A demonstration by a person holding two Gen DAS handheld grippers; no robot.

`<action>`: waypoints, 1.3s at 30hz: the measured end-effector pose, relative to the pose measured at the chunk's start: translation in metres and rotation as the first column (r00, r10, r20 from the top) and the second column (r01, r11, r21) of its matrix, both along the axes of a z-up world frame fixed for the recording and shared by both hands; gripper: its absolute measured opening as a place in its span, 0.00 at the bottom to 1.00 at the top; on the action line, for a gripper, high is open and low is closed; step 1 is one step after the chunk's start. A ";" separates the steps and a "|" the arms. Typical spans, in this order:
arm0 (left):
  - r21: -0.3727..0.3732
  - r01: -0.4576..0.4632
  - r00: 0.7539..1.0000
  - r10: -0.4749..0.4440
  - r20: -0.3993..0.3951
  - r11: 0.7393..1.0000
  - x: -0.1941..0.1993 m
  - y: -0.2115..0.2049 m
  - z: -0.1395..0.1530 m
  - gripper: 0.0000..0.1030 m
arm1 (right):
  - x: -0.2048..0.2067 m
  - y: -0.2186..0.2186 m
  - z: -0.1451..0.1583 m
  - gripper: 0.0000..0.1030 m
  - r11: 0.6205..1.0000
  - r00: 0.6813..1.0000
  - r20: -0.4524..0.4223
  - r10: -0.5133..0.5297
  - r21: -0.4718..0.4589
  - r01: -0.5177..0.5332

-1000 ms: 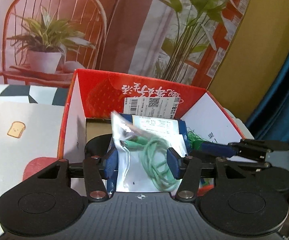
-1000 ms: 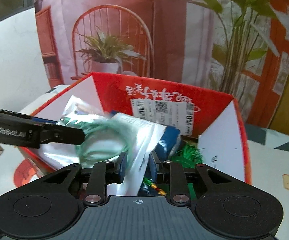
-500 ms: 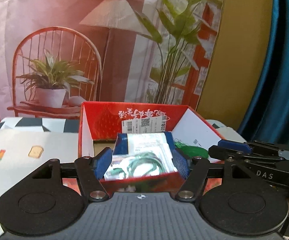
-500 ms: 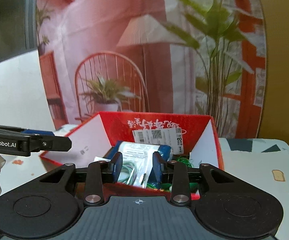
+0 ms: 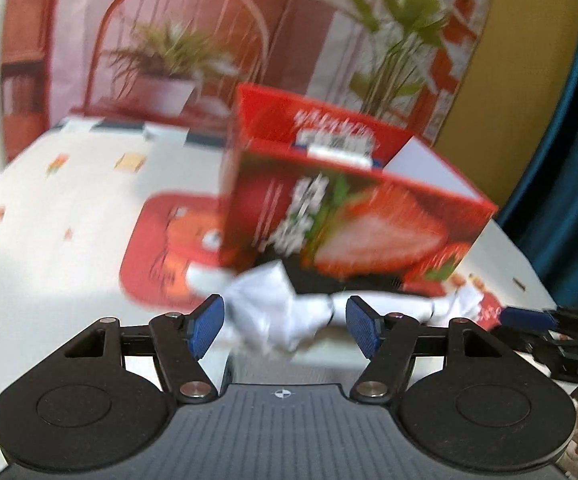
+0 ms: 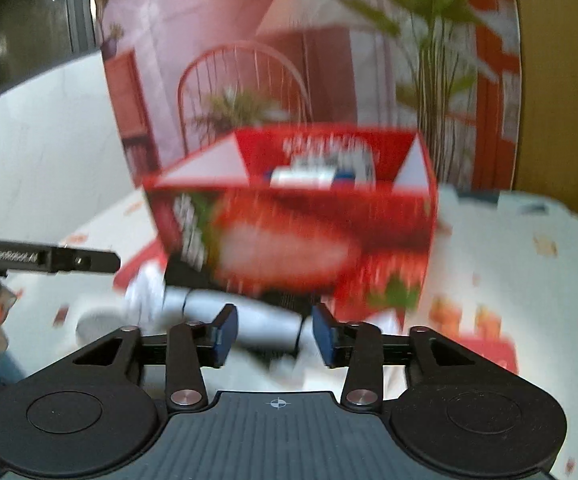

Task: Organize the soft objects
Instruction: 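Move the right tool back and lower it onto the grey knitted cloth, then close the right gripper on the grey knitted cloth and lift it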

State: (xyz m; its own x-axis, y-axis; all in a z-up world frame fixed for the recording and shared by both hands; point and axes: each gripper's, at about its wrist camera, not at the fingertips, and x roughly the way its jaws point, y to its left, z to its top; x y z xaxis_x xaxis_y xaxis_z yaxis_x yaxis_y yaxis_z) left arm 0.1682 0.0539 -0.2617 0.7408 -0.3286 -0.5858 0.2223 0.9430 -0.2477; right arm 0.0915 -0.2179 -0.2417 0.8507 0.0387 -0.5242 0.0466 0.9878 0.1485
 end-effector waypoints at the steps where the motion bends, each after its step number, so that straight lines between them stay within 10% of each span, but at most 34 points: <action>1: 0.000 -0.008 1.000 0.008 -0.007 1.000 -0.003 0.002 -0.004 0.68 | -0.006 0.004 -0.005 0.43 1.000 1.000 -0.024 0.005 -0.001 -0.005; 18: -0.025 -0.041 0.995 0.039 -0.097 0.999 -0.009 0.010 -0.029 0.68 | -0.039 0.002 -0.040 0.56 0.998 0.963 -0.262 -0.057 -0.017 0.055; 39: 0.029 -0.003 0.991 0.006 -0.134 1.000 -0.002 -0.002 -0.044 0.58 | 0.000 -0.012 -0.058 0.24 0.996 0.967 -0.240 -0.080 0.007 0.084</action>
